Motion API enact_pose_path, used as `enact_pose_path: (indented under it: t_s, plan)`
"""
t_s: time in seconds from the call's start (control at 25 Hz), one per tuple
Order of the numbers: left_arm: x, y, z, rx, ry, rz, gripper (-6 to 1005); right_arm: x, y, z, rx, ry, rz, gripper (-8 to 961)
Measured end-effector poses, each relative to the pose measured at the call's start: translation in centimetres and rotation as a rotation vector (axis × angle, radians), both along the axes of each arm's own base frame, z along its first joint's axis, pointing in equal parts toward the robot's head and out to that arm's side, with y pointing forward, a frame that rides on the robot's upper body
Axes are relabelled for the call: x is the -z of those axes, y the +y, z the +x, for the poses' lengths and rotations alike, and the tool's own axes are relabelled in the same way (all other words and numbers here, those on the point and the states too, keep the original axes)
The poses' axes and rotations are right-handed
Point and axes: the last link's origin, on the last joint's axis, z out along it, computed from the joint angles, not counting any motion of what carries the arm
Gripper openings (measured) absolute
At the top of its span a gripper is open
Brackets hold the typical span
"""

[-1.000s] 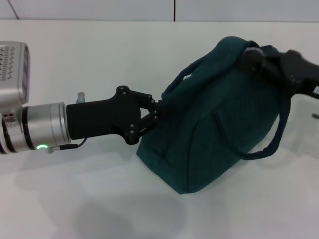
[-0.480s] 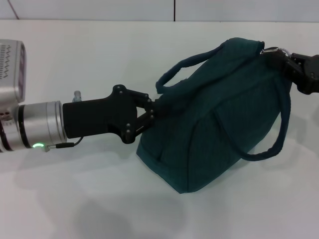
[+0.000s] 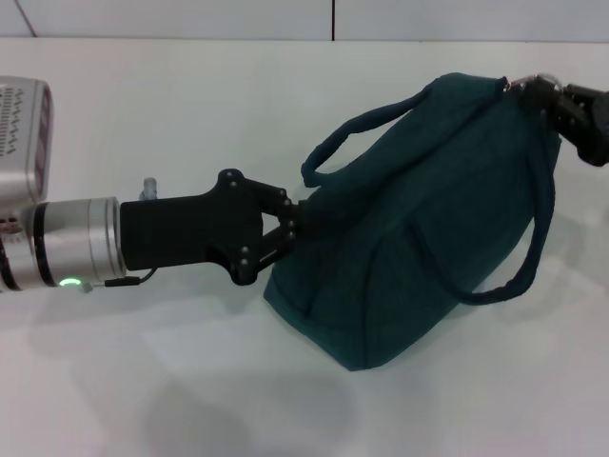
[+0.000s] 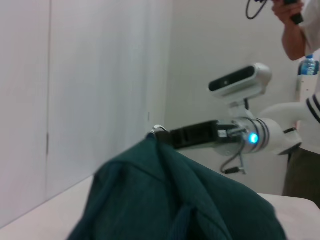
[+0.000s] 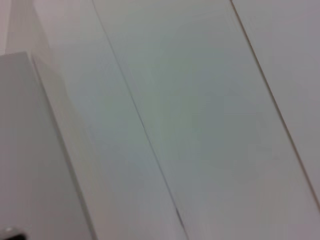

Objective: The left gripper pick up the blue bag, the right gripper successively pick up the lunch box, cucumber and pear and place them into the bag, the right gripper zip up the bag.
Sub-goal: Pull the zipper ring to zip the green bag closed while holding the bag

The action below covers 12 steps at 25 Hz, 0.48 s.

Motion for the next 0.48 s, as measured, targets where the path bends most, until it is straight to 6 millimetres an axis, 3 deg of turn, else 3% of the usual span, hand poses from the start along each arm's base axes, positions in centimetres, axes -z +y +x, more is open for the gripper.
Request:
enact_pose_path:
  t_s: [0.48]
  plan:
    - [-0.2, -0.2, -0.2, 0.01, 0.01, -0.007, 154, -1.4, 0.8, 0.9, 0.052, 0.001, 0.059, 7]
